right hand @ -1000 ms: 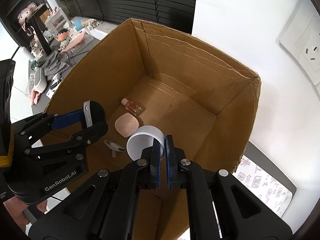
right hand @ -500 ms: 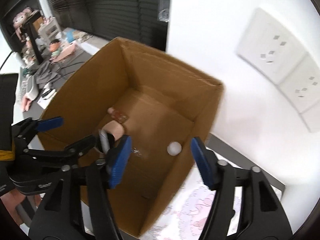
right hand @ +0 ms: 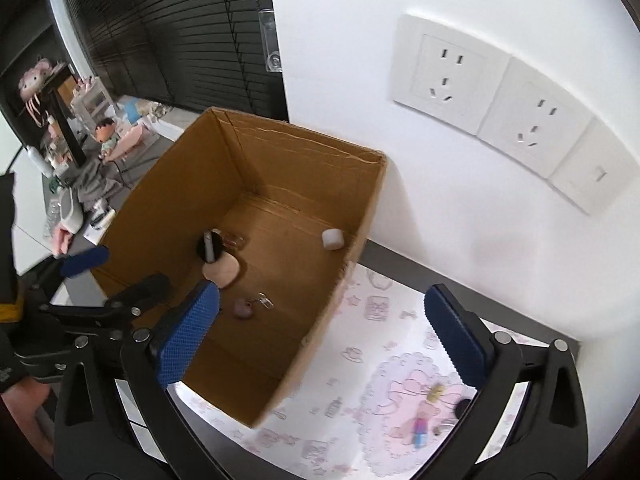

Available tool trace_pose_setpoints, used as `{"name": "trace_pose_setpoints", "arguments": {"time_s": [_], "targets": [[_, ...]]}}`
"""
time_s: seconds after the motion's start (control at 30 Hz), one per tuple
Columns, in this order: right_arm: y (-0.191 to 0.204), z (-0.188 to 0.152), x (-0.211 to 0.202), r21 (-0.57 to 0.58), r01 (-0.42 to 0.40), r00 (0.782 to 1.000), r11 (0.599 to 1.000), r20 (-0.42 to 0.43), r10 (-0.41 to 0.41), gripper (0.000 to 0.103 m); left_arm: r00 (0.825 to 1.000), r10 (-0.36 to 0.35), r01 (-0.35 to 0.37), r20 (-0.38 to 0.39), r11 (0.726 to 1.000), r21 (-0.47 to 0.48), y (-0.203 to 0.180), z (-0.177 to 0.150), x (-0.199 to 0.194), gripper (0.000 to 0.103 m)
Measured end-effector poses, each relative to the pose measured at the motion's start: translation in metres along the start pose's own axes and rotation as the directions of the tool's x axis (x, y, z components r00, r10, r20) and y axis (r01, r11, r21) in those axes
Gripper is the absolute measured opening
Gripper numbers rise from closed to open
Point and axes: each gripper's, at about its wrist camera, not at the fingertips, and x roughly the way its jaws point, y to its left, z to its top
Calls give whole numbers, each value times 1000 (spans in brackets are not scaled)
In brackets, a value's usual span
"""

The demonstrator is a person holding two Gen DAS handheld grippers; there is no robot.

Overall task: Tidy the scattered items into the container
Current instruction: 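Withdraw both tools from the box back over the mat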

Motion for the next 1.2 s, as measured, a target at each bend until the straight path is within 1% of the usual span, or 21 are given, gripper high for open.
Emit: {"name": "trace_pose_setpoints", "arguments": {"time_s": [0.07,0.17,0.4,0.63,0.73,1.0,1.13,1.2], "targets": [[-2,-5,-5,-12,12,1000,1000,3,-12,103,1000,3,-3,8,1000,0,-4,-1,-5,102],[-7,-10,-13,-8,-13,1000,1000,5,13,103,1000,8,-8,17,1000,4,-12,-4,-12,102],[-14,-22,-34,-25,-38,998,999,38,39,103,999,17,-18,35,1000,19,-33,-12,-26,102],[-22,-32,-51,-41,-35,997,999,69,38,103,999,17,-19,42,999,33,-54,-18,-35,102],[-27,-37,-56,-40,-46,996,998,73,49,103,999,16,-18,48,999,39,-61,-20,-39,102],[-50,-46,-73,-12,-49,994,999,102,50,103,999,-2,-2,48,998,71,-85,-19,-43,102],[-66,-50,-79,24,-71,992,997,106,68,103,999,-15,10,44,995,95,-101,-20,-42,102],[-75,-53,-81,44,-68,992,997,107,63,103,999,-24,20,42,994,109,-111,-21,-42,102]]}}
